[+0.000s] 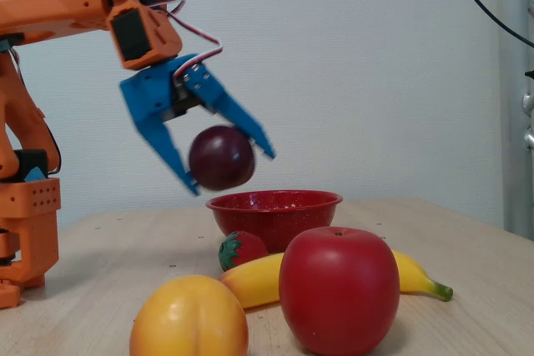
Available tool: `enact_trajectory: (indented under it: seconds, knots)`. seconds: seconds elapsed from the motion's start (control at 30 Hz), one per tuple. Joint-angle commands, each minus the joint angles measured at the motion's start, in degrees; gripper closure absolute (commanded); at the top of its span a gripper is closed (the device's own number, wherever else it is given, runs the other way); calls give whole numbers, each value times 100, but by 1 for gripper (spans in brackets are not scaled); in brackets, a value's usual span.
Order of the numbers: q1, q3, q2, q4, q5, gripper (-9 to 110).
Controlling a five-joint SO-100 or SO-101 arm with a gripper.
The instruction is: Put plum in the red bowl.
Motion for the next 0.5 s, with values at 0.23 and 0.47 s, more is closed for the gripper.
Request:
enact_trajectory:
  seconds: [0.23,0.47]
  knots:
    - [1881,-668,888,-1178,-1204,101]
    - [3313,-246,1028,-2241,-1213,101]
